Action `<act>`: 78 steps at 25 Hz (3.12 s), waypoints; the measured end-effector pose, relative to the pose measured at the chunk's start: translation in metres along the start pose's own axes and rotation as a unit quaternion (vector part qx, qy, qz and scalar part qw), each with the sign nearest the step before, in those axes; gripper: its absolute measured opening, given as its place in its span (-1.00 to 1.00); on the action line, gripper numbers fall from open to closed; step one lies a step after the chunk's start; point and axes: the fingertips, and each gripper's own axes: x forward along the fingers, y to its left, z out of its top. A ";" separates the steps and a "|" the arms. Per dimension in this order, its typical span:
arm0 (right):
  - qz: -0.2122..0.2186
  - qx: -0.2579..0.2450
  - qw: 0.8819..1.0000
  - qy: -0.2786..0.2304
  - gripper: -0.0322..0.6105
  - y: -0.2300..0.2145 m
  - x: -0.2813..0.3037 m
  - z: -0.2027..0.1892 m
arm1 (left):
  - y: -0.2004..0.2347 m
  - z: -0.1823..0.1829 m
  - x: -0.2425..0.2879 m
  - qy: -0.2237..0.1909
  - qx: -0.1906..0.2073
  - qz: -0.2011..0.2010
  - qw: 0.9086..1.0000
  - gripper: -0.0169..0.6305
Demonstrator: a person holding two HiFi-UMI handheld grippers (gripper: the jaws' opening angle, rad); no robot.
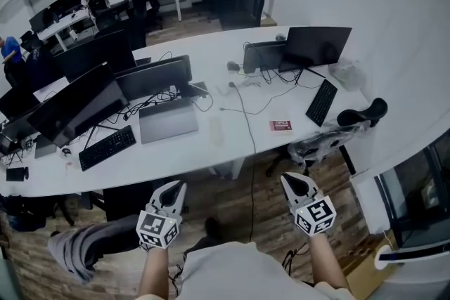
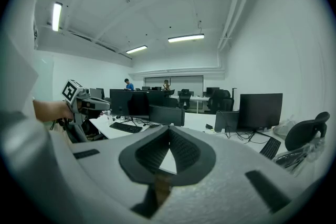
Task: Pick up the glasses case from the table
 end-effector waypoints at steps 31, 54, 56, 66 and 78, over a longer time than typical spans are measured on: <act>-0.022 0.008 0.999 0.035 -0.89 -0.014 0.171 0.023 | 0.158 0.005 0.094 0.005 -0.024 -0.015 1.000 -0.91; 0.110 -0.007 0.993 0.042 -0.89 -0.183 0.288 0.027 | 0.157 0.024 0.242 0.030 -0.035 0.097 0.994 -0.91; 0.123 -0.007 0.992 0.042 -0.89 -0.195 0.296 0.024 | 0.155 0.023 0.252 0.033 -0.037 0.108 0.993 -0.91; 0.182 -0.009 0.982 0.050 -0.89 -0.234 0.332 0.013 | 0.142 0.025 0.292 0.046 -0.038 0.152 0.987 -0.91; 0.150 0.006 0.988 0.046 -0.89 -0.243 0.348 0.022 | 0.166 0.039 0.322 0.035 -0.034 0.120 0.992 -0.91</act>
